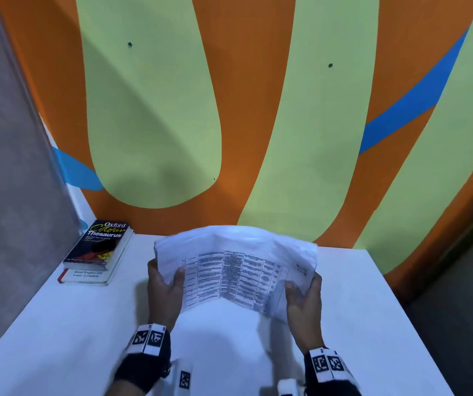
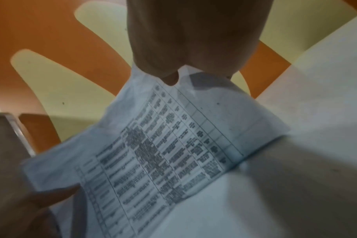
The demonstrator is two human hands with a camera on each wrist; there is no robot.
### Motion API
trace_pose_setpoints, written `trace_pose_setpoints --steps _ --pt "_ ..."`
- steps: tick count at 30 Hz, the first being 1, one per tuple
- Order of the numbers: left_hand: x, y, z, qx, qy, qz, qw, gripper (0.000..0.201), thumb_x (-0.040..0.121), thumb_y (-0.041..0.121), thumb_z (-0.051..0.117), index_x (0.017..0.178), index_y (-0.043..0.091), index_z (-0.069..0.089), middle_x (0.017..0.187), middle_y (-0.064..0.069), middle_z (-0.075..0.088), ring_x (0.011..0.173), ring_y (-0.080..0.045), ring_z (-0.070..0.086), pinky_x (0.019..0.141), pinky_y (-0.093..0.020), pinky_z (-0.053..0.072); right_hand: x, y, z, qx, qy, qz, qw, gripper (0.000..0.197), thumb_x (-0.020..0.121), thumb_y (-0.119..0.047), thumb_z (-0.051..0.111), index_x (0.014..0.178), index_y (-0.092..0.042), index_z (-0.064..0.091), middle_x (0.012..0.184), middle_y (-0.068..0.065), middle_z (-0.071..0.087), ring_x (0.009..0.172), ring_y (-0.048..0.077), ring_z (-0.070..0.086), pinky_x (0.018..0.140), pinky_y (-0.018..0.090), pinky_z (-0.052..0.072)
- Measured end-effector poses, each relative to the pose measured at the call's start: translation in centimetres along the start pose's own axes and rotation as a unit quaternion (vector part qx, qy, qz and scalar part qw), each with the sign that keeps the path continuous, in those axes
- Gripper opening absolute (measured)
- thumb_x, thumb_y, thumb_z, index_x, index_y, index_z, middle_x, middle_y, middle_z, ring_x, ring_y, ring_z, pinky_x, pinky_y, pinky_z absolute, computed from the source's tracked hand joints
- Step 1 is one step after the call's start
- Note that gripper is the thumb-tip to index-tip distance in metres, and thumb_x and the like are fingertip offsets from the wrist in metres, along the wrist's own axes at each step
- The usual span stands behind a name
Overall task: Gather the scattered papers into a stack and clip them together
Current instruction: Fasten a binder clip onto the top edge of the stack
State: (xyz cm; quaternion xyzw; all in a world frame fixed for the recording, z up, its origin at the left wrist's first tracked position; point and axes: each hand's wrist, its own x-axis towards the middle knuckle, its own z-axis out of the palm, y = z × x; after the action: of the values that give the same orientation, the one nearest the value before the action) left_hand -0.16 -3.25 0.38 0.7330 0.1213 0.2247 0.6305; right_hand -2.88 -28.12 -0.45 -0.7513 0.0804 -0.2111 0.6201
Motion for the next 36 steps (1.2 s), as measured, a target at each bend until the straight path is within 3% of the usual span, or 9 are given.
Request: trace_pose_setpoints --steps 5,10,15,19,22,26,30,33,36 --pt "0.4 -0.2 -0.8 0.001 0.0 0.01 1.0 0.04 0.091 0.001 0.055 0.13 0.005 0.046 0.124 -0.002 0.052 0.113 -0.015 0.047 0.096 -0.028 0.033 0.0 -0.5 -0.3 0.006 0.022 0.001 1.0 0.024 0.094 0.001 0.048 0.108 -0.016 0.042 0.094 -0.013 0.057 0.078 -0.015 0.057 0.07 0.015 0.042" --pt "0.3 -2.4 -1.6 0.012 -0.048 -0.037 0.998 0.041 0.092 0.005 0.055 0.132 0.004 0.046 0.129 -0.013 0.058 0.121 -0.028 0.053 0.103 -0.038 0.039 -0.4 0.9 -0.3 -0.055 0.001 0.063 0.996 0.028 0.094 0.0 0.048 0.115 -0.018 0.044 0.076 0.01 0.049 0.067 0.001 0.054 0.069 0.027 0.038" --pt "1.7 -1.2 -2.1 0.06 -0.042 -0.061 0.995 0.041 0.084 0.008 0.064 0.121 0.012 0.046 0.121 -0.013 0.057 0.116 -0.034 0.054 0.097 -0.045 0.045 2.8 -4.2 -1.6 -0.088 0.008 -0.024 0.996 0.016 0.084 0.006 0.052 0.073 -0.006 0.05 0.061 0.005 0.046 0.054 0.009 0.041 0.053 0.021 0.033" --pt "1.7 5.2 -1.4 0.175 0.045 0.093 0.979 0.099 0.064 0.011 0.083 0.143 0.01 0.024 0.143 -0.022 0.031 0.133 -0.038 0.028 0.107 -0.054 0.028 5.7 -12.8 -2.2 -0.189 -0.065 -0.134 0.971 0.026 0.079 0.008 0.051 0.065 -0.011 0.042 0.056 -0.002 0.028 0.05 0.008 0.025 0.046 0.02 0.021" --pt "0.6 12.3 -0.5 0.133 -0.07 0.172 0.974 0.125 0.052 0.048 0.084 0.149 0.023 0.01 0.154 -0.007 0.02 0.141 -0.021 0.02 0.112 -0.045 0.021 6.0 -18.5 -1.4 -0.256 -0.102 -0.197 0.941 0.041 0.074 0.009 0.05 0.059 -0.024 0.031 0.052 -0.006 0.026 0.051 0.012 0.024 0.049 0.03 0.019" --pt "1.6 16.8 0.6 0.014 -0.241 0.106 0.965 0.07 0.071 0.025 0.08 0.132 0.019 0.046 0.117 0.01 0.063 0.098 -0.001 0.062 0.086 -0.032 0.054 5.1 -22.8 -0.2 -0.33 -0.15 -0.262 0.894 0.032 0.059 0.008 0.046 0.059 -0.022 0.037 0.05 -0.007 0.032 0.05 0.016 0.026 0.053 0.028 0.019" --pt "2.7 16.2 0.2 -0.082 -0.25 0.088 0.961 0.017 0.084 0.007 0.067 0.095 -0.003 0.058 0.073 -0.02 0.064 0.064 -0.017 0.059 0.054 -0.022 0.048 4.9 -23.3 -0.6 -0.412 -0.1 -0.291 0.858 0.02 0.073 -0.008 0.064 0.088 -0.022 0.063 0.056 -0.008 0.05 0.053 0.017 0.041 0.079 0.035 0.035" --pt "1.8 15.8 -0.2 -0.087 -0.245 0.102 0.96 0.008 0.086 0.001 0.061 0.087 0.009 0.058 0.055 0.004 0.063 0.054 -0.003 0.056 0.05 -0.011 0.044 5.5 -21.2 -2.3 -0.336 -0.069 -0.228 0.911 0.014 0.077 -0.027 0.076 0.087 -0.027 0.067 0.069 -0.01 0.067 0.069 0.011 0.061 0.081 0.035 0.041" --pt "1.6 14.5 -0.3 -0.097 -0.246 0.089 0.96 0.03 0.088 0.002 0.059 0.105 0.026 0.06 0.074 0.001 0.072 0.068 -0.012 0.064 0.065 -0.02 0.053 5.5 -17.8 -2.9 -0.107 -0.051 -0.117 0.986 0.015 0.076 -0.009 0.077 0.087 -0.016 0.069 0.083 -0.009 0.069 0.072 -0.007 0.062 0.07 0.019 0.047"
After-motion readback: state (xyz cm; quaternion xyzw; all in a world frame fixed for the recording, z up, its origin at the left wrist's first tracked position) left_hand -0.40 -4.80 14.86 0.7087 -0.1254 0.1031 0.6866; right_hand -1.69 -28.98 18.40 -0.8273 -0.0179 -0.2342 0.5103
